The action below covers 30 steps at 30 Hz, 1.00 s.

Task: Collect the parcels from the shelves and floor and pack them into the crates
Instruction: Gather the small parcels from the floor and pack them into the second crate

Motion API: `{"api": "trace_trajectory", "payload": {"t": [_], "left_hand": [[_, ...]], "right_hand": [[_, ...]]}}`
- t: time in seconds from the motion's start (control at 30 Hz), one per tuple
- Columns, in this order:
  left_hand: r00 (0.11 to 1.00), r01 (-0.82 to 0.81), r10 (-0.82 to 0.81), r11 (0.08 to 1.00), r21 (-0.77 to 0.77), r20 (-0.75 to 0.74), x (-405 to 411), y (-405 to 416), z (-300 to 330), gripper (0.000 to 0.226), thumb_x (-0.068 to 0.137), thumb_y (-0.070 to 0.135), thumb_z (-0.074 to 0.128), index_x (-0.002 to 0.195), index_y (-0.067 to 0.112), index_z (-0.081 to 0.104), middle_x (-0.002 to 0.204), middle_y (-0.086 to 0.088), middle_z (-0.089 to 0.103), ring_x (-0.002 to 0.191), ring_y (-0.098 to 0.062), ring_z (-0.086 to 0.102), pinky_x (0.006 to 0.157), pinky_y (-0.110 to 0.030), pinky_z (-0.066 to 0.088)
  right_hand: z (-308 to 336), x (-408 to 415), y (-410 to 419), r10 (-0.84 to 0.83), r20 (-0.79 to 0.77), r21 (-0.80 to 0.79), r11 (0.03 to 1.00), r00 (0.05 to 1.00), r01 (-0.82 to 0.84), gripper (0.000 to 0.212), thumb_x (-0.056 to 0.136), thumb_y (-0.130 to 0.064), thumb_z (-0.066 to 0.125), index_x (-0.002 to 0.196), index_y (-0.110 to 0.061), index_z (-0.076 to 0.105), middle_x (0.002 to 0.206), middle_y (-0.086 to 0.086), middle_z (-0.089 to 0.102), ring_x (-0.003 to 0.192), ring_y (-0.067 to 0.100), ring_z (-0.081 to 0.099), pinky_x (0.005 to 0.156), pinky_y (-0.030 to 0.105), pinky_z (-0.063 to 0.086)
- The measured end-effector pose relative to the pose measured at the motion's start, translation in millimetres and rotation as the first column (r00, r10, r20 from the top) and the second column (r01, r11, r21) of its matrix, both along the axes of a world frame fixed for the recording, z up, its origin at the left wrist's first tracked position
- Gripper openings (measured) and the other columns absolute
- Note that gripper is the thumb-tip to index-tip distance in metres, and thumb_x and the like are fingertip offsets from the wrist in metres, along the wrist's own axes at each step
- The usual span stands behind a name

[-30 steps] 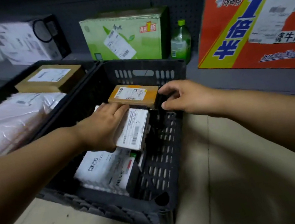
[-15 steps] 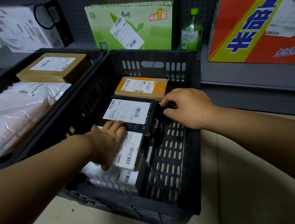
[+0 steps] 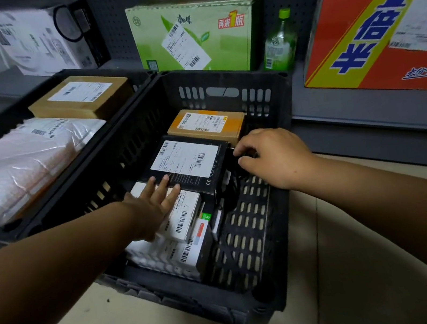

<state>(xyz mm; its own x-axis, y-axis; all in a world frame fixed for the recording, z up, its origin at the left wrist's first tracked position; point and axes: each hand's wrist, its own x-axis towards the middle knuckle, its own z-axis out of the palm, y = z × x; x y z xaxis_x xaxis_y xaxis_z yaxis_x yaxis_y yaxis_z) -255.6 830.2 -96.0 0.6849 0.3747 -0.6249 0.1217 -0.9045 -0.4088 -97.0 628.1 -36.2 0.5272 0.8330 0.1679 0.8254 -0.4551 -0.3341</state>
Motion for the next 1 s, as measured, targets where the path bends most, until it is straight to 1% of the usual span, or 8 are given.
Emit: {"api": "trace_trajectory", "payload": {"t": [0.1, 0.23, 0.5, 0.63, 0.73, 0.8, 0.9, 1.0], "left_hand": [[1.000, -0.007, 0.006, 0.999, -0.041, -0.022, -2, -1, 1, 0.105, 0.091, 0.030, 0.058, 0.136, 0.026, -0.037, 0.141, -0.020, -0.043, 0.139, -0.045, -0.016, 0.109, -0.052, 0.031], [0.999, 0.008, -0.010, 0.998, -0.055, -0.043, -1, -3, 1, 0.099, 0.094, 0.027, 0.054, 0.138, 0.027, -0.035, 0.140, -0.025, -0.042, 0.140, -0.047, -0.003, 0.109, -0.044, 0.033], [1.000, -0.002, 0.000, 0.997, -0.074, -0.022, -1, -1, -5, 0.099, 0.095, 0.022, 0.053, 0.135, 0.033, -0.037, 0.137, -0.021, -0.047, 0.140, -0.048, -0.006, 0.109, -0.043, 0.035], [0.999, 0.007, -0.009, 0.999, -0.052, -0.033, 0, -1, 0, 0.112, 0.085, 0.039, 0.064, 0.134, 0.035, -0.037, 0.136, -0.022, -0.047, 0.140, -0.048, 0.000, 0.108, -0.046, 0.034], [0.999, 0.020, -0.022, 0.997, -0.077, -0.026, 2, -1, 12, 0.119, 0.072, 0.059, 0.068, 0.141, 0.040, -0.026, 0.144, -0.015, -0.042, 0.143, -0.038, 0.009, 0.102, -0.042, 0.039], [0.998, 0.053, -0.050, 0.996, -0.079, 0.032, 5, -3, 24, 0.108, 0.070, 0.069, 0.062, 0.145, 0.043, -0.011, 0.151, -0.004, -0.032, 0.143, -0.030, 0.017, 0.097, -0.037, 0.042], [0.971, 0.125, -0.110, 0.991, -0.057, 0.214, 14, -8, 48, 0.084, 0.079, 0.071, 0.048, 0.147, 0.043, 0.009, 0.159, 0.004, -0.001, 0.136, -0.021, 0.036, 0.090, -0.033, 0.047], [0.853, 0.189, -0.112, 0.977, -0.102, 0.510, 36, -25, 76, 0.065, 0.086, 0.063, 0.044, 0.144, 0.040, 0.026, 0.150, 0.006, 0.034, 0.129, -0.018, 0.045, 0.090, -0.033, 0.048]], "right_hand": [[1, -1, -1, 0.008, -0.009, -0.001, 1.000, 1.000, -0.008, 0.022, 0.089, -0.032, 0.054, 0.107, -0.028, 0.066, 0.107, -0.007, 0.062, 0.097, 0.015, 0.057, 0.083, 0.028, 0.035], [2, -1, -2, 0.011, -0.017, 0.004, 1.000, 1.000, -0.011, 0.022, 0.090, -0.031, 0.053, 0.107, -0.028, 0.066, 0.107, -0.007, 0.062, 0.096, 0.014, 0.057, 0.085, 0.030, 0.037], [1, -2, -1, -0.011, -0.037, 0.029, 1.000, 0.999, 0.012, 0.021, 0.089, -0.029, 0.052, 0.103, -0.028, 0.068, 0.107, -0.007, 0.064, 0.096, 0.014, 0.058, 0.085, 0.030, 0.037], [2, -4, -3, -0.030, -0.084, 0.078, 0.996, 0.996, 0.037, 0.021, 0.089, -0.025, 0.053, 0.102, -0.026, 0.069, 0.108, -0.007, 0.064, 0.099, 0.016, 0.058, 0.091, 0.033, 0.041], [5, -5, -7, -0.011, -0.150, 0.204, 0.978, 0.989, 0.042, 0.026, 0.087, -0.014, 0.054, 0.108, -0.020, 0.068, 0.113, -0.002, 0.061, 0.108, 0.018, 0.053, 0.092, 0.031, 0.042], [9, -6, -14, -0.010, -0.139, 0.285, 0.957, 0.990, 0.050, 0.030, 0.086, -0.008, 0.055, 0.113, -0.015, 0.065, 0.118, 0.001, 0.057, 0.115, 0.020, 0.048, 0.098, 0.032, 0.039], [13, -4, -28, -0.012, -0.067, 0.302, 0.953, 0.998, 0.032, 0.037, 0.084, -0.005, 0.057, 0.119, -0.015, 0.062, 0.122, 0.002, 0.054, 0.119, 0.020, 0.044, 0.103, 0.035, 0.035], [16, 1, -50, -0.014, -0.031, 0.261, 0.965, 0.999, 0.022, 0.041, 0.084, -0.007, 0.057, 0.123, -0.017, 0.059, 0.126, 0.001, 0.050, 0.122, 0.018, 0.042, 0.102, 0.031, 0.035]]}}
